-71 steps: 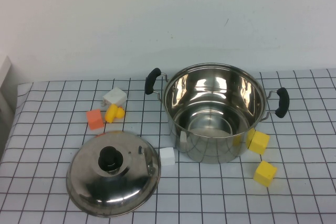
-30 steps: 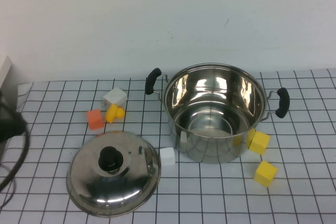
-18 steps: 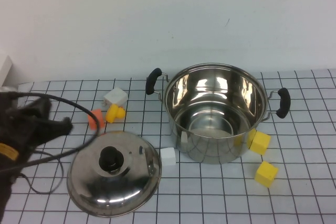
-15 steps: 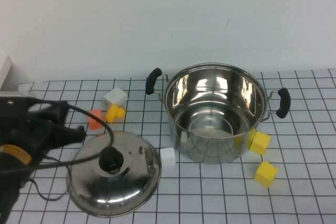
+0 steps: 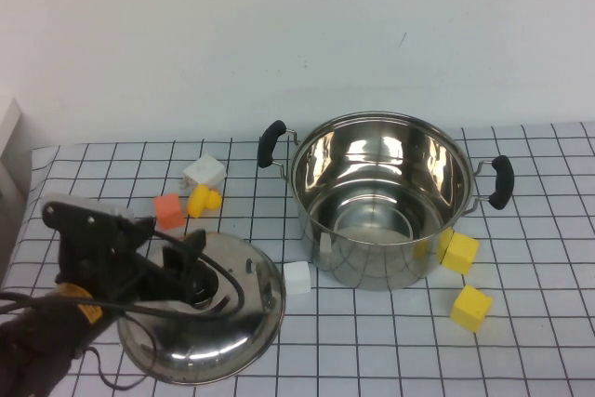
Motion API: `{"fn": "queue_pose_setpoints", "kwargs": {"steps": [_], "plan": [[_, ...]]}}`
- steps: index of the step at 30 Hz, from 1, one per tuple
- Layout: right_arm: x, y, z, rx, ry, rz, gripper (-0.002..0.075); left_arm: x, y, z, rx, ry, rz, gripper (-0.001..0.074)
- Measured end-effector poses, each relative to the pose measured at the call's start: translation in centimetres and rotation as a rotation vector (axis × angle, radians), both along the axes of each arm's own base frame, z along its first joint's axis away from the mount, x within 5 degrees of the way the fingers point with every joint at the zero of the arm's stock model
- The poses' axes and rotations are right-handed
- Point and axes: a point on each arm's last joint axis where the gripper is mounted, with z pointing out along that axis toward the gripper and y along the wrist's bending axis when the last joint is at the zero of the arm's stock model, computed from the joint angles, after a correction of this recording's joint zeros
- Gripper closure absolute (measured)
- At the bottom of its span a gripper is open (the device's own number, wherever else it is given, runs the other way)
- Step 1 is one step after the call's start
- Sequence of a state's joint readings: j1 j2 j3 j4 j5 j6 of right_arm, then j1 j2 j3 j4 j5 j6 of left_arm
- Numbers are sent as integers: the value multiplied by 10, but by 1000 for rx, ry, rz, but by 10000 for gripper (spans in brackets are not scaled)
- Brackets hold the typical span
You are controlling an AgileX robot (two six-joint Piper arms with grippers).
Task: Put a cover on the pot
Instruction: Pick up the pot lid
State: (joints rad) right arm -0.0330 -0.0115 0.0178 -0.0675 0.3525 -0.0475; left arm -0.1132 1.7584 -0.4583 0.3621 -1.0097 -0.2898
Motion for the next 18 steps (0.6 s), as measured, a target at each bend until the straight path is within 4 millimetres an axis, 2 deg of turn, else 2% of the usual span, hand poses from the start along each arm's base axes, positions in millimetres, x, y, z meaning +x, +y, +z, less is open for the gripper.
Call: {"fn": "queue_pose_setpoints", "kwargs": {"steps": [5, 10, 18], "plan": [[0, 0, 0, 0, 0, 0, 717, 2, -3, -30, -19, 57, -22, 163], [0, 0, 0, 0, 0, 0, 717, 4, -8, -53, -23, 106, -20, 164], [0, 0, 0, 0, 0, 0, 717, 22, -21, -65, 10, 80, 37, 170]]}}
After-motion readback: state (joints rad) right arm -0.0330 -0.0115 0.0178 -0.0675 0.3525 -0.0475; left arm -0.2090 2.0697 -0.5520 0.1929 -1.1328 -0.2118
